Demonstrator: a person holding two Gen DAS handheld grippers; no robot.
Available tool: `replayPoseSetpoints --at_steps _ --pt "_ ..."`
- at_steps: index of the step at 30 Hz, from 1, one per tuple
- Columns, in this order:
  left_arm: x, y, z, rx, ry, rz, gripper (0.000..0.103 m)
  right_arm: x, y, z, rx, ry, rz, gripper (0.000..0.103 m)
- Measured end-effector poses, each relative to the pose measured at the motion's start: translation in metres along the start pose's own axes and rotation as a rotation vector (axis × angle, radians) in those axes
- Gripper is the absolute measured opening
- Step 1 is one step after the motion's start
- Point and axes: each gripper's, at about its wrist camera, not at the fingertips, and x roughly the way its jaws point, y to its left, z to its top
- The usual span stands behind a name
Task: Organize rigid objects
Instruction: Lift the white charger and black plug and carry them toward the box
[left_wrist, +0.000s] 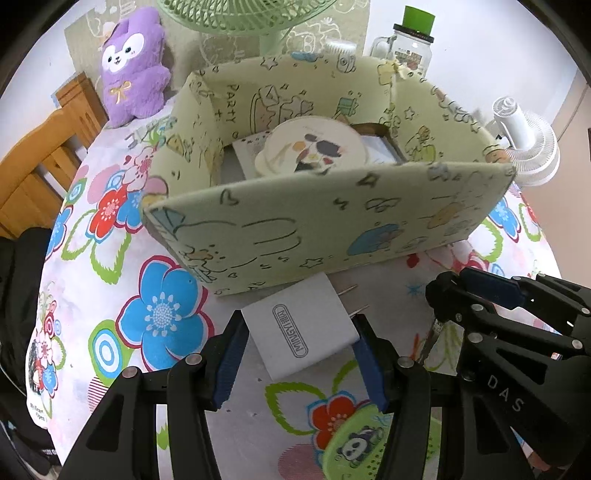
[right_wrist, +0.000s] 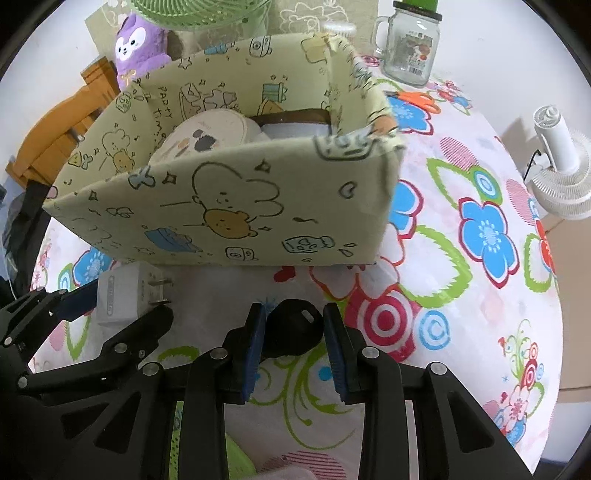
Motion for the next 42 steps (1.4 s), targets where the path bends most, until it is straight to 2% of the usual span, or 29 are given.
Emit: replayPoseSetpoints --at_steps 15,21,42 --pt "-0.040 -0.019 0.001 0.008 -0.049 0.013 0.058 -0.050 -0.015 -0.001 0.005 -0.038 0.006 0.035" --pt "-0.055 -0.022 0.000 -0.002 -0.060 0.017 0.058 -0.063 -0.005 -0.002 -0.001 -0.056 0.013 0.035" --pt "-0.109 -0.037 0.008 -0.019 -0.109 0.051 0.058 -0.116 -0.009 0.010 -0.038 -0.125 0.048 0.035"
